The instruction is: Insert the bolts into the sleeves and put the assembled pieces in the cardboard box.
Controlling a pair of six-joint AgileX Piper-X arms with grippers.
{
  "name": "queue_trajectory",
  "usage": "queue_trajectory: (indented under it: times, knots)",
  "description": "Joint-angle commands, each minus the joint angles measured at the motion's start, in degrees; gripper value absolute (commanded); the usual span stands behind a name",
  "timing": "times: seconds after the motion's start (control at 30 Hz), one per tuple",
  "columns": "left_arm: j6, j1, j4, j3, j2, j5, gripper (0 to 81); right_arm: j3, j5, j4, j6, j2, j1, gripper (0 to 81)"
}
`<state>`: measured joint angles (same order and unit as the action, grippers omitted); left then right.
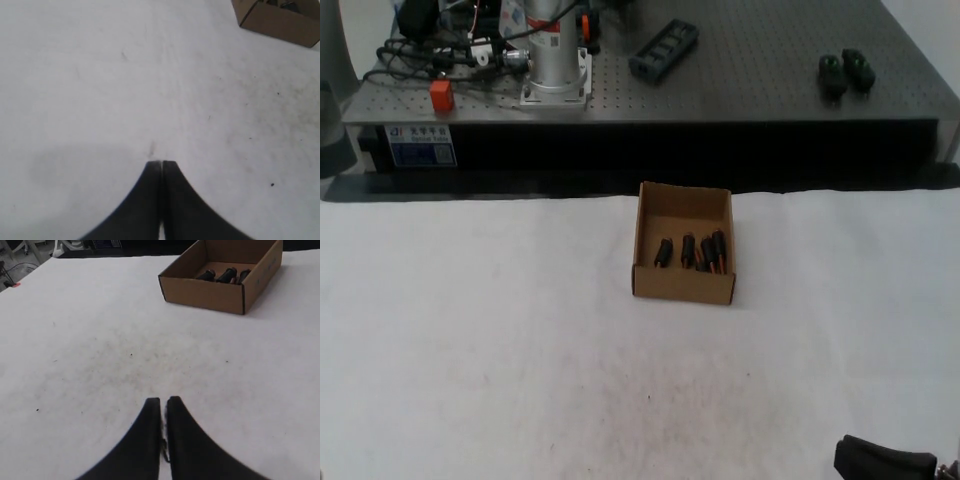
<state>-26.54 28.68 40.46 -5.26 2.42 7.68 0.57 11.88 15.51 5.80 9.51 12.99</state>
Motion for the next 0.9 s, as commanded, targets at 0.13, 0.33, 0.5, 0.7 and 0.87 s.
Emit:
queue_trajectory:
  times: [0.13,0.33,0.5,0.7,0.87]
  knots:
    - [-0.43,-0.01,-0.07,3.88,-2.42,0.62,0.7,-0.57,0.25,-0.3,-0.3,-3.1,-0.26,5.1]
    - [-0.43,-0.01,-0.12,4.72,-2.42,0.62,0.7,-0.57,0.25,-0.3,-0.3,-4.51,-0.26,5.1]
    - [-0.43,-0.01,-0.05,4.99,-2.42,0.62,0.7,-0.57,0.25,-0.3,-0.3,-4.51,-0.26,5.1]
    - [-0.43,-0.01,-0.34,5.25,-2.42,0.62,0.7,-0.57,0.25,-0.3,-0.3,-4.51,-0.26,5.1]
    - [-0.43,-0.01,-0.34,5.25,-2.42,0.62,0.7,-0.57,0.25,-0.3,-0.3,-4.51,-0.26,5.1]
